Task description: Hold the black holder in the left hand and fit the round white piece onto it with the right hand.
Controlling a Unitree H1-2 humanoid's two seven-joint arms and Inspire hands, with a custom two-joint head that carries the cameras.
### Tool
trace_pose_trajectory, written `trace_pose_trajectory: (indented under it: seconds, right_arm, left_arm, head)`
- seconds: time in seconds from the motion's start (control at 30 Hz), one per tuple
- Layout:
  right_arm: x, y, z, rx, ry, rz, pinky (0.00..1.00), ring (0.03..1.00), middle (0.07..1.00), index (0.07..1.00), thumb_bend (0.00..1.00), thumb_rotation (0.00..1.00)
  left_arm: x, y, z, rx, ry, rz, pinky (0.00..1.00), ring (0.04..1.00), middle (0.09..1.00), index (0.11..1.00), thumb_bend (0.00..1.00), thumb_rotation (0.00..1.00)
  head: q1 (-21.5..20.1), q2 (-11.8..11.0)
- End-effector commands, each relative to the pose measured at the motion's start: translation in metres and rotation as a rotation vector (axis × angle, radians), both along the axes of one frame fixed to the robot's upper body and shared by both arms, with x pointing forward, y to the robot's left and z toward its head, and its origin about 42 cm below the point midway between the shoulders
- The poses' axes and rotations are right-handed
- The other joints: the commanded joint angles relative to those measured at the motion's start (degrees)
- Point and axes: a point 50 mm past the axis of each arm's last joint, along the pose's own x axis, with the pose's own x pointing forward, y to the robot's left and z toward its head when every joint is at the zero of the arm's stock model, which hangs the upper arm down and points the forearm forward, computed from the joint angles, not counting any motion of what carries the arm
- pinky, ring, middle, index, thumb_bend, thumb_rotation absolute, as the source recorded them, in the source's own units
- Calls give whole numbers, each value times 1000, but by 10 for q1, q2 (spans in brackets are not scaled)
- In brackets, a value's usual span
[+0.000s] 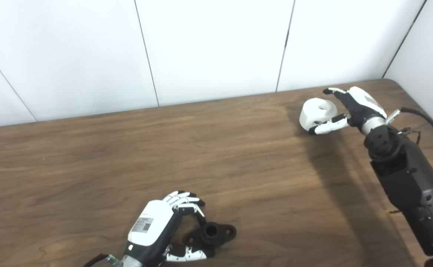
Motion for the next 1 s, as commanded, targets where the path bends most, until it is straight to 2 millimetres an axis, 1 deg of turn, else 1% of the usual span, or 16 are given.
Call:
trace_pose_trajectory:
  seconds: [0.0,0.23,0.57,0.63,0.97]
  right_arm:
    - [11,-1,32,-32,-86,-7,888,1000,938,889,887,282]
    - [13,-1,38,-57,-80,0,880,1000,933,861,890,275]
    - [20,-3,46,-75,-85,9,909,1000,927,839,881,251]
    - [21,-3,49,-82,-84,11,912,1000,923,831,878,259]
    - [28,-12,60,-102,-67,4,905,1000,913,792,880,261]
  left_arm:
    - [-21,8,-44,131,200,-5,872,841,765,487,520,50]
    - [-20,7,-43,139,195,-7,872,845,773,487,520,50]
    - [-19,7,-42,131,187,-7,866,839,767,487,520,49]
    - [-19,8,-42,130,187,-7,864,838,765,487,520,49]
    - [-19,8,-38,122,186,-3,861,836,762,486,520,48]
  head:
    - [3,-2]
    - [4,-4]
    - [-1,-5]
    - [-1,-5]
    - [-4,-3]
